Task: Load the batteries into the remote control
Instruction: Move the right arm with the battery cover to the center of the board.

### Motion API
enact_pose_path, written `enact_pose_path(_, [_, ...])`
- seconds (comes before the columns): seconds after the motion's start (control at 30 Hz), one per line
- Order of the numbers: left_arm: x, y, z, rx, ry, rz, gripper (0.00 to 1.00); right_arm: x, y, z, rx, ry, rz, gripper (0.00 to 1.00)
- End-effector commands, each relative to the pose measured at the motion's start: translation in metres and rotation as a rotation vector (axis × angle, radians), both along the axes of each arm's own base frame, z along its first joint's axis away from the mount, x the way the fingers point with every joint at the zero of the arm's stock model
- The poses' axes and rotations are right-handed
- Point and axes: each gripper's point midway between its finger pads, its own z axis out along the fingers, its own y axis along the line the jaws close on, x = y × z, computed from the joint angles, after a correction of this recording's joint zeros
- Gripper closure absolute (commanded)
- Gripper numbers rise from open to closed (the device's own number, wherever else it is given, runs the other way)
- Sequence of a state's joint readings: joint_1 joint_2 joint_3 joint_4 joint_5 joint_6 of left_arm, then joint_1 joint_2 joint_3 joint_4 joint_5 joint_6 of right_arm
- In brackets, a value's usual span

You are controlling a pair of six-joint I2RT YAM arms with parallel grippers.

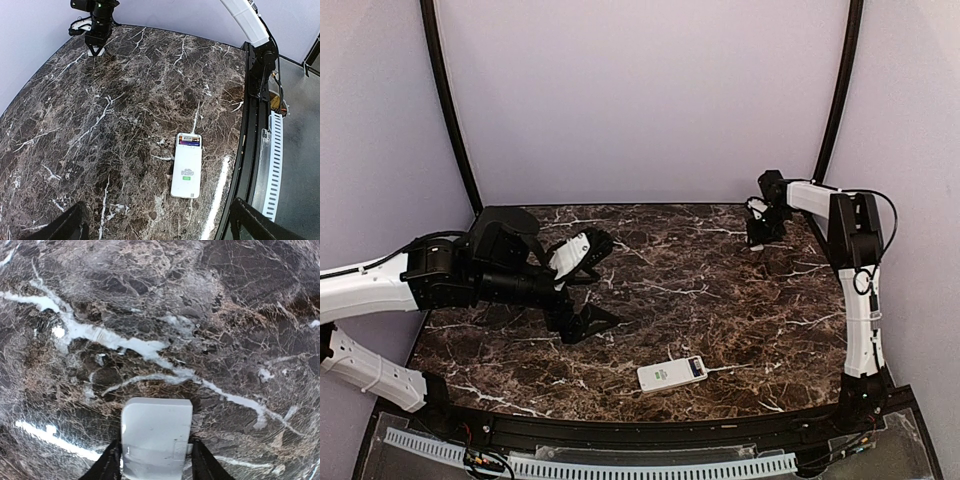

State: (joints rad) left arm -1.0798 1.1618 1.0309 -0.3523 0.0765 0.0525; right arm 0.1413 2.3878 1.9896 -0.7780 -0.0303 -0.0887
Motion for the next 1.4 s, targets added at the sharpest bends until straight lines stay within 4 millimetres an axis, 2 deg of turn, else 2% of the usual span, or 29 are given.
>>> enact_pose_path(0.0, [-0.001,0.002,0.005,0.002,-0.008,-0.013,0.03,-0.020,-0.004,-0.017,-0.008,0.073,0.025,0.62])
enact_pose_path(0.1, [-0.001,0.002,0.005,0.005,-0.011,-0.015,0.03,-0.024,-0.002,-0.014,-0.007,0.073,0.048,0.70])
enact_pose_path(0.2, [0.000,0.002,0.009,-0.011,-0.013,-0.014,0.03,-0.029,0.007,-0.004,0.015,0.050,0.096,0.73])
enact_pose_path(0.43, [0.000,0.003,0.011,-0.035,-0.005,-0.006,0.03,-0.052,0.048,0.025,0.069,-0.018,0.251,0.75])
enact_pose_path(0.53, [0.000,0.005,0.012,-0.044,-0.002,0.000,0.03,-0.069,0.062,0.025,0.074,-0.006,0.302,0.75])
enact_pose_path(0.63, [-0.002,0.009,0.013,-0.058,0.000,0.004,0.02,-0.074,0.067,0.028,0.083,-0.006,0.306,0.71])
enact_pose_path(0.7, [-0.003,0.011,0.013,-0.062,0.003,0.008,0.03,-0.070,0.065,0.036,0.071,-0.026,0.303,0.67])
enact_pose_path(0.73, [-0.003,0.012,0.013,-0.061,0.004,0.008,0.03,-0.064,0.063,0.041,0.056,-0.043,0.295,0.62])
enact_pose_path(0.87, [-0.004,0.016,0.013,-0.063,0.006,0.020,0.03,-0.033,0.047,0.054,0.032,-0.096,0.223,0.43])
enact_pose_path(1.0, [-0.002,0.018,0.011,-0.063,0.003,0.032,0.02,-0.006,0.028,0.035,0.017,-0.057,0.131,0.31])
enact_pose_path(1.1, [-0.002,0.018,0.008,-0.052,0.009,0.032,0.02,0.012,0.021,0.021,-0.008,-0.045,0.091,0.20])
enact_pose_path(1.2, [-0.001,0.018,0.006,-0.045,0.013,0.033,0.02,0.022,0.018,0.014,0.012,-0.032,0.043,0.23])
enact_pose_path(1.37, [0.000,0.018,0.004,-0.041,0.020,0.036,0.03,0.021,0.019,0.004,0.070,0.012,-0.038,0.39])
